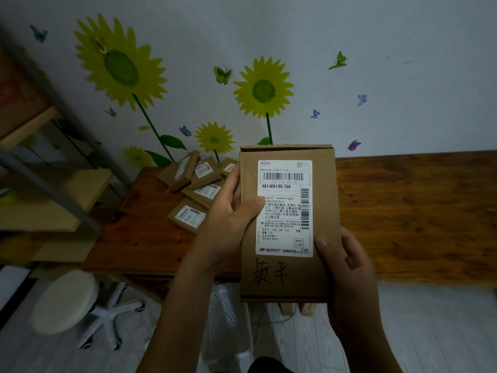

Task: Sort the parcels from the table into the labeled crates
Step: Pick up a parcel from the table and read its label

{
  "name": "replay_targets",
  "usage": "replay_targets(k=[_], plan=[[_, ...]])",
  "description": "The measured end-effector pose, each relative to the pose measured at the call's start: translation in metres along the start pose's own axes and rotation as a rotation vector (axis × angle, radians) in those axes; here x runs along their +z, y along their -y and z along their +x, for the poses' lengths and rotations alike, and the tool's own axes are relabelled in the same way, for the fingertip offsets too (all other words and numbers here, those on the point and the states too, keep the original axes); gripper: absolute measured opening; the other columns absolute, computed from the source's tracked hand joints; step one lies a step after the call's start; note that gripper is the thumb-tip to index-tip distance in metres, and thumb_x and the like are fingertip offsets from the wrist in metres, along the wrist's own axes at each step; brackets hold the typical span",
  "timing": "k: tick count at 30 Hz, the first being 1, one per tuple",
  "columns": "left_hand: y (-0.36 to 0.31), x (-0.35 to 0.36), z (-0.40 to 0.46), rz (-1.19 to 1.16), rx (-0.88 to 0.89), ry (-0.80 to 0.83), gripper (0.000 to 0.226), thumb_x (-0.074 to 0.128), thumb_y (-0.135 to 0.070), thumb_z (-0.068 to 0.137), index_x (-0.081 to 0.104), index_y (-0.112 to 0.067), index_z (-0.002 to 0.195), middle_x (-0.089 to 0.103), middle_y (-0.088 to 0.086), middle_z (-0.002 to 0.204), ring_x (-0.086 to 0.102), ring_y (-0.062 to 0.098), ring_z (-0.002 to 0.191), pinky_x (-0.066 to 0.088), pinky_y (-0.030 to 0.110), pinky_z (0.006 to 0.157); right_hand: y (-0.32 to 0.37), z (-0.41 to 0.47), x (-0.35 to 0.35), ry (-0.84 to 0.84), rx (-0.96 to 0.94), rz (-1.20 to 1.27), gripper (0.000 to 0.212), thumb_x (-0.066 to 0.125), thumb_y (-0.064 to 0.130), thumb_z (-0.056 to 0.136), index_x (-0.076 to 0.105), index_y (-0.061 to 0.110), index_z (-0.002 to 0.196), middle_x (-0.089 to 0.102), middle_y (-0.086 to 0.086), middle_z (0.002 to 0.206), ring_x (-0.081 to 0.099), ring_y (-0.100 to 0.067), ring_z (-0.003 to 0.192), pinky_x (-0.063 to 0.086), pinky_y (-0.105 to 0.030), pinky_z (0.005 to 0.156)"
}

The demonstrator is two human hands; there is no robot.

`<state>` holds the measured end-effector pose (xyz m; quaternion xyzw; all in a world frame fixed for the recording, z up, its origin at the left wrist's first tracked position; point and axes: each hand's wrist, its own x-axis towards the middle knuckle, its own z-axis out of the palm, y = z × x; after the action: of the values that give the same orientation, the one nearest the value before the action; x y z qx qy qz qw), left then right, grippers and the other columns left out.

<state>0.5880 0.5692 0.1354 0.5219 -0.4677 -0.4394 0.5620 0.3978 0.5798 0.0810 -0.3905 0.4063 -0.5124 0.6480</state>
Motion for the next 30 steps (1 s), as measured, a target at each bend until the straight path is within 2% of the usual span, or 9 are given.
replay_targets(k=[3,6,8,13,17,20,30], plan=[[0.001,0.0,-0.001,-0.003,-0.001,0.005,0.069,0.06,-0.007,0.092,0.034,-0.023,0.154,0.069,0.0,0.128,0.068,0.021,0.114,0.059,0.033,0.084,0.0,-0.001,0.0,-0.007,-0.014,-0.003,0.051,0.078,0.033,0.084,0.061,0.016,0.129,0.077,-0.007,0.107,0.075,-0.028,0.095,0.063,-0.043,0.073],[0.001,0.001,-0.003,-0.006,-0.013,0.006,0.073,0.061,-0.009,0.09,0.031,-0.024,0.155,0.067,0.002,0.131,0.067,0.022,0.115,0.059,0.034,0.084,0.0,-0.001,-0.001,-0.005,-0.02,-0.007,0.053,0.066,0.033,0.081,0.06,0.016,0.13,0.077,-0.006,0.106,0.075,-0.028,0.095,0.062,-0.046,0.076],[0.001,0.001,-0.003,-0.004,-0.017,0.005,0.071,0.059,-0.003,0.095,0.03,-0.025,0.156,0.067,0.0,0.131,0.068,0.021,0.115,0.059,0.033,0.083,0.0,-0.002,-0.001,0.003,-0.023,-0.013,0.054,0.064,0.033,0.08,0.059,0.016,0.131,0.077,-0.005,0.106,0.075,-0.027,0.095,0.063,-0.045,0.077],[0.002,0.002,-0.005,0.014,-0.011,0.022,0.072,0.055,0.003,0.098,0.026,-0.027,0.156,0.07,-0.013,0.122,0.068,0.015,0.113,0.058,0.029,0.081,0.0,-0.002,-0.002,-0.006,-0.033,-0.012,0.051,0.064,0.032,0.08,0.061,0.015,0.128,0.077,-0.006,0.106,0.075,-0.028,0.096,0.063,-0.046,0.079],[0.005,0.001,-0.005,0.022,-0.007,0.031,0.079,0.058,-0.008,0.087,0.025,-0.028,0.156,0.068,-0.011,0.127,0.067,0.015,0.115,0.058,0.028,0.082,-0.002,-0.001,-0.002,-0.007,-0.035,-0.012,0.053,0.064,0.032,0.079,0.06,0.015,0.129,0.077,-0.005,0.106,0.075,-0.028,0.095,0.064,-0.044,0.077],[0.008,0.0,-0.007,0.033,-0.008,0.037,0.08,0.058,-0.009,0.086,0.025,-0.029,0.156,0.064,-0.007,0.134,0.065,0.016,0.119,0.057,0.03,0.085,-0.004,-0.001,-0.002,-0.017,-0.034,-0.013,0.058,0.066,0.035,0.077,0.059,0.016,0.131,0.077,-0.005,0.107,0.075,-0.028,0.096,0.061,-0.049,0.079],[0.011,0.001,-0.009,0.053,-0.026,0.062,0.085,0.059,-0.011,0.086,0.02,-0.03,0.158,0.061,-0.003,0.139,0.063,0.019,0.122,0.057,0.042,0.092,-0.008,0.0,-0.004,-0.026,-0.03,-0.011,0.056,0.065,0.035,0.077,0.06,0.017,0.13,0.077,-0.003,0.106,0.075,-0.026,0.096,0.064,-0.042,0.075]])
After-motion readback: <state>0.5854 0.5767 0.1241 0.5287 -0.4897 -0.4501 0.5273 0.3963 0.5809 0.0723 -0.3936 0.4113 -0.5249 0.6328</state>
